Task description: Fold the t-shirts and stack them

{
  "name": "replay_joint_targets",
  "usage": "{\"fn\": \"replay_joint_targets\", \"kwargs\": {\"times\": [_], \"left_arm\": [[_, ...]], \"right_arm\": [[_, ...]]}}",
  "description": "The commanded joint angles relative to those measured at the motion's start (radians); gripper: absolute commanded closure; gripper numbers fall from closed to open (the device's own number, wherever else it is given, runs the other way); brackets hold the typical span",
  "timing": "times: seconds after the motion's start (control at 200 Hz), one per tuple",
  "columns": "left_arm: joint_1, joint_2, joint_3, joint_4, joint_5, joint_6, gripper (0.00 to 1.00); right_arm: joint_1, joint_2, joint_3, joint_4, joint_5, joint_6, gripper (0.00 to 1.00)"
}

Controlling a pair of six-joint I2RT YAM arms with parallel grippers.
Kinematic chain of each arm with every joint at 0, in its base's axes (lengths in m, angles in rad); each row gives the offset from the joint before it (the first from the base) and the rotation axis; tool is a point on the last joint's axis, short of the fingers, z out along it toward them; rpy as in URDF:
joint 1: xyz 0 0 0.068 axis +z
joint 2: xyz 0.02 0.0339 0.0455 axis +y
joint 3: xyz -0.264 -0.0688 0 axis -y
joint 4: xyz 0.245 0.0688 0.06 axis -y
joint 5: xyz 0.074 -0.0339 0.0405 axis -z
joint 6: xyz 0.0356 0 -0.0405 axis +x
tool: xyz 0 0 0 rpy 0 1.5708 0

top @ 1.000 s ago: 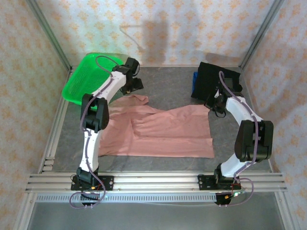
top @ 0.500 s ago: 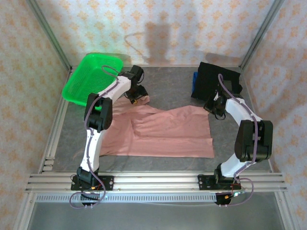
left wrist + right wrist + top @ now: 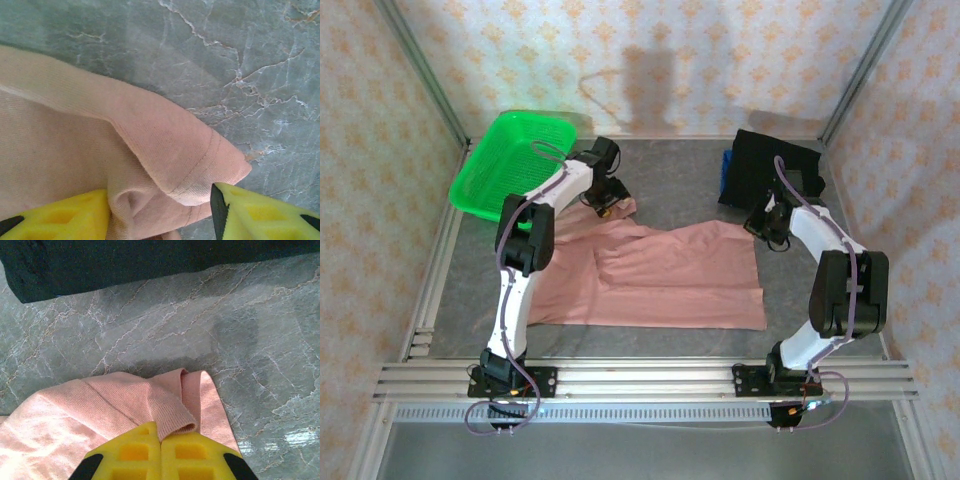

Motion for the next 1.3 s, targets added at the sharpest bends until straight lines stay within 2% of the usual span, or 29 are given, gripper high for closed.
{"fn": "replay_joint_targets", "kwargs": {"times": [0.0, 0.18, 0.285, 0.435, 0.631, 1.021, 1.296], "left_arm": [[0.004, -0.09, 0.036, -0.091, -0.078, 0.0, 0.44], [-0.001, -0.13, 0.049, -0.126, -0.144, -0.002, 0.44], [-0.015, -0.115, 0.073, -0.118, -0.119, -0.016, 0.43], [-0.05, -0.068, 0.075, -0.044, -0.029, -0.076, 0.46], [-0.066, -0.019, 0.045, 0.014, -0.009, -0.149, 0.5], [-0.065, 0.033, 0.032, 0.071, -0.08, -0.224, 0.52], [-0.056, 0.055, 0.063, 0.051, -0.128, -0.233, 0.53]], "right_arm": [[-0.005, -0.022, 0.003, -0.026, -0.008, -0.003, 1.0], [-0.006, -0.016, 0.014, -0.034, -0.014, -0.009, 1.0], [-0.005, -0.013, 0.017, -0.039, -0.012, -0.013, 1.0], [-0.006, -0.003, 0.021, -0.038, -0.018, -0.014, 1.0], [-0.006, -0.004, 0.019, -0.039, -0.02, -0.018, 1.0], [-0.005, -0.002, 0.018, -0.038, -0.025, -0.018, 1.0], [-0.006, -0.001, 0.02, -0.04, -0.026, -0.02, 1.0]]}}
